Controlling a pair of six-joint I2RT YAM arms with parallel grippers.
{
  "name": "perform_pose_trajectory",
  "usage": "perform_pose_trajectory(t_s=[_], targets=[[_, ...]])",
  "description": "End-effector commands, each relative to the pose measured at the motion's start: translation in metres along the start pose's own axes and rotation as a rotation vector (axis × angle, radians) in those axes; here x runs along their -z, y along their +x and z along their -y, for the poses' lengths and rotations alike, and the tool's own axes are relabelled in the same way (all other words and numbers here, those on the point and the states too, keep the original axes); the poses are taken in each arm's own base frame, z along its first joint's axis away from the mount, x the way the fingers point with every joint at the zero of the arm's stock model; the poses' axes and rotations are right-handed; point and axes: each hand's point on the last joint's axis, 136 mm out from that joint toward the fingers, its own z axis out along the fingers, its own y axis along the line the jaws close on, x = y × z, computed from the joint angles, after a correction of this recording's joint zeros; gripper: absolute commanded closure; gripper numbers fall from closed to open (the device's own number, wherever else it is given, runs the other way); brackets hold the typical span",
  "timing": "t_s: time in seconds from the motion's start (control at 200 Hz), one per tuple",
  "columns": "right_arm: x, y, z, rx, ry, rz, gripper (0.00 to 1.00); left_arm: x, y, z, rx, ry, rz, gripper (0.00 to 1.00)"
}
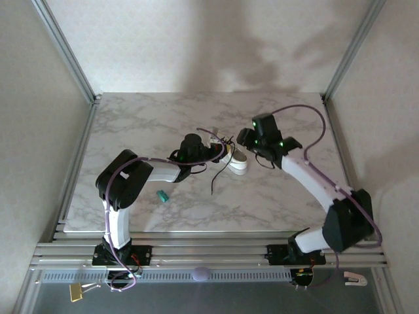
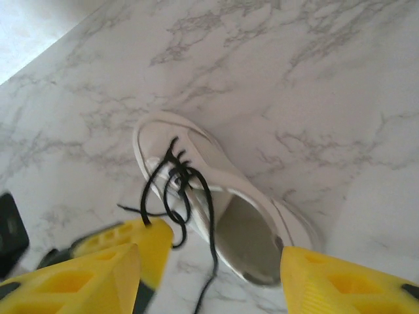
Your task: Tie the shoes
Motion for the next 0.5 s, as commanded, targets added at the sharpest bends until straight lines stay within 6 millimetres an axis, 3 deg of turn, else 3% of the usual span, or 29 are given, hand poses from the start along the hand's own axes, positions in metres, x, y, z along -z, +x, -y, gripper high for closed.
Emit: perform_pose_trajectory(t_s=[0.0, 0.205, 0.495], targets=[[-0.019, 0.014, -0.004, -0.021, 0.032, -0.165, 0.47, 0.0, -0.011, 0.002, -0.044, -0.002, 0.036, 1.0], [-0.052, 0.014, -0.017, 0.004, 0.047, -0.259, 0.52, 0.0, -0.01, 0.003, -0.048, 0.001, 0.031, 1.0], [-0.072, 0.018, -0.016, 0.027, 0.071, -0.338, 0.65, 0.0, -0.008, 0.001, -0.05, -0.003, 0.026, 1.0]])
